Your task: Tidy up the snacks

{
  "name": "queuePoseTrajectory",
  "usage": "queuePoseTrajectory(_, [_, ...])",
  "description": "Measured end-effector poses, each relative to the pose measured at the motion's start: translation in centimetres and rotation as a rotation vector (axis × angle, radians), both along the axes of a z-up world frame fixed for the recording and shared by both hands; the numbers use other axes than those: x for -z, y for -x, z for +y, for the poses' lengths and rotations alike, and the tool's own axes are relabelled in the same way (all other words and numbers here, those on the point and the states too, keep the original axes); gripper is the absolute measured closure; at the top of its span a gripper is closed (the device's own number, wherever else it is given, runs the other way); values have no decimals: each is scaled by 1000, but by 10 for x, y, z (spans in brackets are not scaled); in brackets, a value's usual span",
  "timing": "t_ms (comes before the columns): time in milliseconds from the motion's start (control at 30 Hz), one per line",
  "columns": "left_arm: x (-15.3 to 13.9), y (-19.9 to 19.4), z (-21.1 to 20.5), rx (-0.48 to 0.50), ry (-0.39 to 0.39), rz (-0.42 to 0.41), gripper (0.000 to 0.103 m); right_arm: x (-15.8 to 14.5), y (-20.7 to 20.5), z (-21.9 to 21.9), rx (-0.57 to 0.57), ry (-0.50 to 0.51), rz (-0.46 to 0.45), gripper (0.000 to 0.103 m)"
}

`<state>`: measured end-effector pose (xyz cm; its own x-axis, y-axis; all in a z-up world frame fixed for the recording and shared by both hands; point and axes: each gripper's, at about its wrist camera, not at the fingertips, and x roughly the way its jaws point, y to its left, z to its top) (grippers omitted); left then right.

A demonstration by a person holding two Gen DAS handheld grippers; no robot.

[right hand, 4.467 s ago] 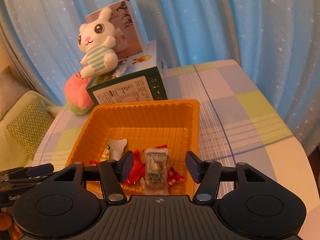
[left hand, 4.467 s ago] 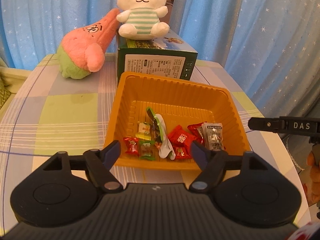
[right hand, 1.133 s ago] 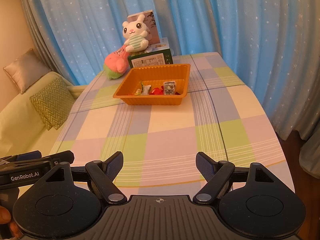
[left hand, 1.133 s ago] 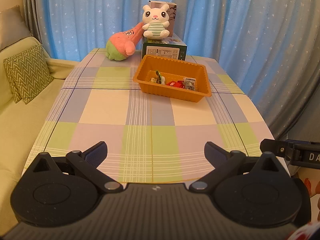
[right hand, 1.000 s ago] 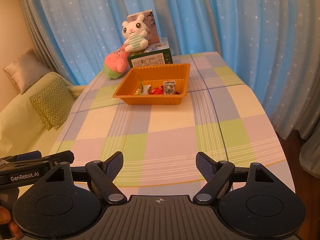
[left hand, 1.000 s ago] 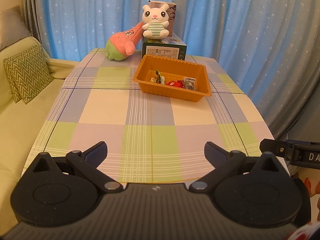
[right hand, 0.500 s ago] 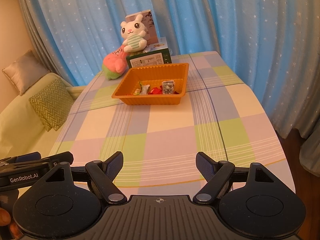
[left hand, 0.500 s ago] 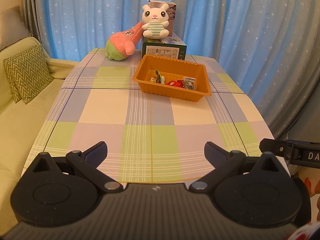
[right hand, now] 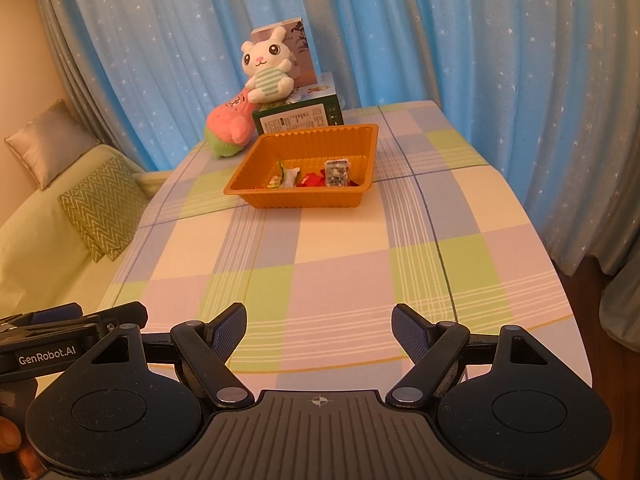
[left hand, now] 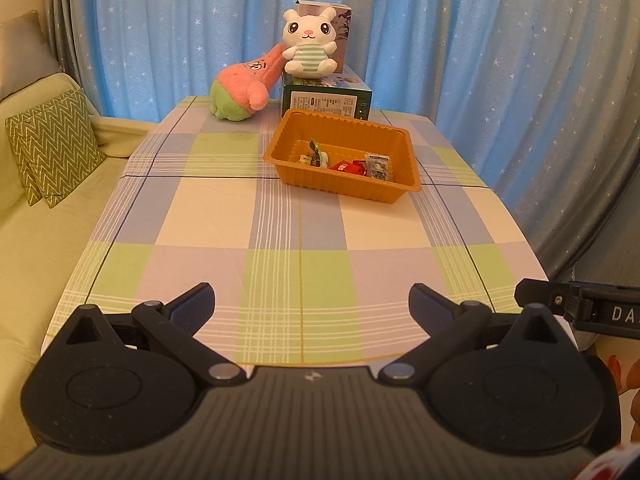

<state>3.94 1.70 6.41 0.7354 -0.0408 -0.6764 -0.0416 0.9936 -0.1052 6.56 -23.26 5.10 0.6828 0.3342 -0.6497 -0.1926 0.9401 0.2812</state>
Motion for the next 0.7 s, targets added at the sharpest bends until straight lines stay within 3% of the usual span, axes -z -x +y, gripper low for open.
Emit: queuePoseTrajectory(700, [1, 0, -1, 0, -1, 0, 1, 5, 3, 2, 6, -4, 3, 24])
